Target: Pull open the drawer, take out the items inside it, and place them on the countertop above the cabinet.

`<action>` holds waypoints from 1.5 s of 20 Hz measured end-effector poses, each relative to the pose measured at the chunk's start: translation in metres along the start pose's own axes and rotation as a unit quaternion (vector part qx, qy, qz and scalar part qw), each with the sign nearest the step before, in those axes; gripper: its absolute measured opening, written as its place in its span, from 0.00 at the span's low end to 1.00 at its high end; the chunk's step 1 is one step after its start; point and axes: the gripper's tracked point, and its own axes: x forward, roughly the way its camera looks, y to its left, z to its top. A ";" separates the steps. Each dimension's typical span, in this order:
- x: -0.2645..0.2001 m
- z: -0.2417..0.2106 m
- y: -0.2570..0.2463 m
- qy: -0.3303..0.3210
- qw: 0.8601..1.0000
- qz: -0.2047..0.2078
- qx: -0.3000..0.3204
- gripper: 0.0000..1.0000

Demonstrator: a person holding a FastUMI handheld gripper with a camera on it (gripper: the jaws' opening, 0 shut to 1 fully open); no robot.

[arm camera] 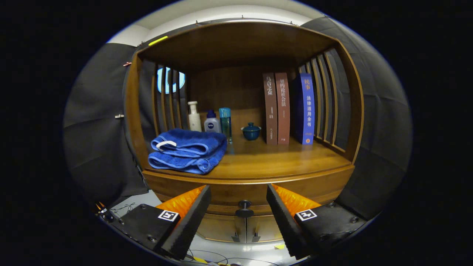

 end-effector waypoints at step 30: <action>0.040 -0.094 -0.009 0.122 0.992 -0.010 -0.002 0.38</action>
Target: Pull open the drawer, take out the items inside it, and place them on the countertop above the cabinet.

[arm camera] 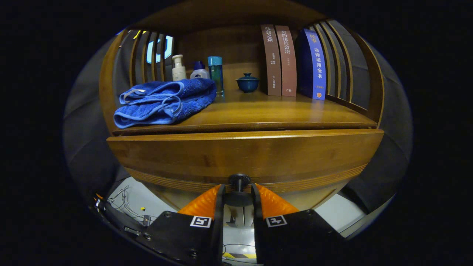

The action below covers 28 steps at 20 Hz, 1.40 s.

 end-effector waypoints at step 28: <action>-0.150 -0.091 0.005 0.053 0.998 0.013 0.017 0.39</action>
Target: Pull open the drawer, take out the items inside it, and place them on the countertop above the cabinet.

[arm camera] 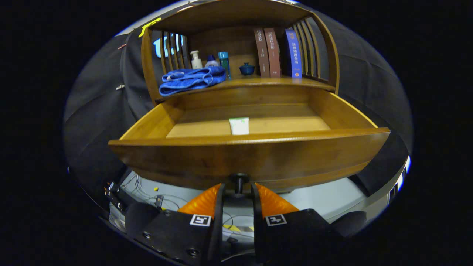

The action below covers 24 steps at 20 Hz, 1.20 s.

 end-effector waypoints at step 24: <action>0.047 0.156 0.023 0.039 0.999 0.006 -0.015 1.00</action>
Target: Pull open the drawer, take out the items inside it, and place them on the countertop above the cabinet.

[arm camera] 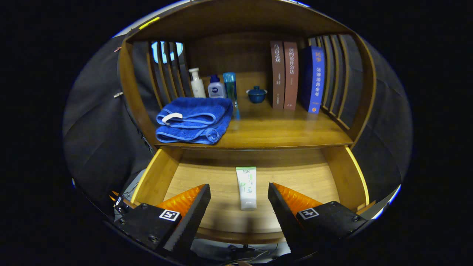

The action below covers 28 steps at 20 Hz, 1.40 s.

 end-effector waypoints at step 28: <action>0.098 -0.086 -0.030 0.285 0.957 -0.029 -0.047 0.44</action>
